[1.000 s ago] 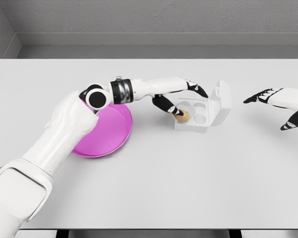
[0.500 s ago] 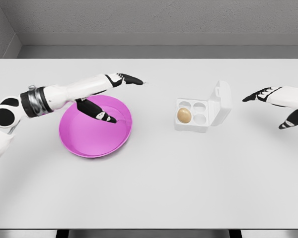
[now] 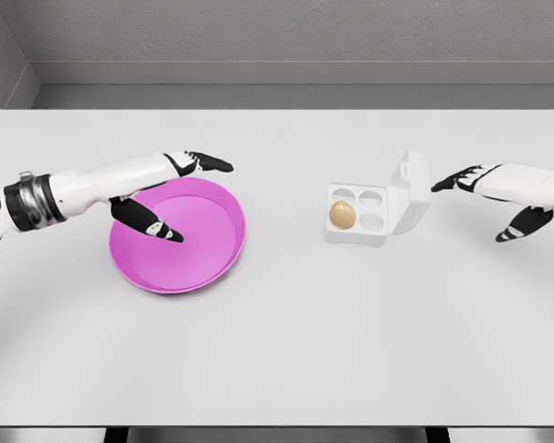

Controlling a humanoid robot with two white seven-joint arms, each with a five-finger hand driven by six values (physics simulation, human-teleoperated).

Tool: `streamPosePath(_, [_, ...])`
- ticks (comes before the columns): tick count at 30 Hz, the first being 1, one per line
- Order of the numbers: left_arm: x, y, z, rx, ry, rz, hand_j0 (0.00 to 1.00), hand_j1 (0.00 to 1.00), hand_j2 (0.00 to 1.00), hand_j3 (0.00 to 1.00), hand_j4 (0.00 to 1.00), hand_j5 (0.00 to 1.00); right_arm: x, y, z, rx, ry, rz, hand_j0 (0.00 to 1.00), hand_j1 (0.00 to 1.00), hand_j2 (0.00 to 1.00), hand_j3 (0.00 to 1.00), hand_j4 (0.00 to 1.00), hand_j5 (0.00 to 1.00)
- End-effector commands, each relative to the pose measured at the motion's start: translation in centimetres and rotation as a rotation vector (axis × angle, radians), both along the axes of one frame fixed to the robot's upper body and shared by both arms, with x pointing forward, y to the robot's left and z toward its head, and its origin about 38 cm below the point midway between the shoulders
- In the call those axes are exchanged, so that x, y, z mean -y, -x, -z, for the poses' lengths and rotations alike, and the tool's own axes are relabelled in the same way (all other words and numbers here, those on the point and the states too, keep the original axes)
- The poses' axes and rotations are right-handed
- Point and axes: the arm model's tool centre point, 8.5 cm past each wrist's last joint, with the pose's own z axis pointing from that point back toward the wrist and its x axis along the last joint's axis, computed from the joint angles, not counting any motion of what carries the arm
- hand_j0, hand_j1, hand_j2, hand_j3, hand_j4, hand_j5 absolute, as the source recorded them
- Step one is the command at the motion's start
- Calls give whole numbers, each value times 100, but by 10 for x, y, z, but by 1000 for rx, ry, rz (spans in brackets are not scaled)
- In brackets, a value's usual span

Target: Pack egg into the box and close the box lid

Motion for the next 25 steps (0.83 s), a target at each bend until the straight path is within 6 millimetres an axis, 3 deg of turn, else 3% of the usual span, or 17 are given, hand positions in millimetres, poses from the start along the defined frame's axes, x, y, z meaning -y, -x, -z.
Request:
streamPosePath(1, [-1,-1,-2,-1,6,-4,100,100,100,100,100,100,-6,-1,2,-3,-17,-8,100,100,100,100,100,100])
streamPosePath(10, [-5,-1,-3,1,-1,-12,100,100,100,100,100,100,-42,1,-27,79,-35,-118,100,100,100,100,100,100])
streamPosePath(12, [-7,-1,-2,0,-4,-15,100,100,100,100,100,100,-69,-1,-22,85,-90,-165,100,100,100,100,100,100])
streamPosePath(15, [-10,-1,-3,-1,-12,-19,100,100,100,100,100,100,-111,0,2,42,-157,-237,100,100,100,100,100,100])
streamPosePath(16, [-11,-1,-2,-3,-15,-21,100,100,100,100,100,100,-115,0,5,35,-161,-245,100,100,100,100,100,100])
streamPosePath(18, [-11,-1,-1,-4,-18,-22,100,100,100,100,100,100,-110,-6,-11,72,-153,-235,100,100,100,100,100,100])
streamPosePath(22, [-11,-1,-1,-4,-18,-23,100,100,100,100,100,100,-62,-13,-58,185,-122,-135,100,100,100,100,100,100])
streamPosePath(25, [-16,-3,4,-17,-24,-38,100,100,100,100,100,100,-34,-13,-61,180,-87,-71,100,100,100,100,100,100])
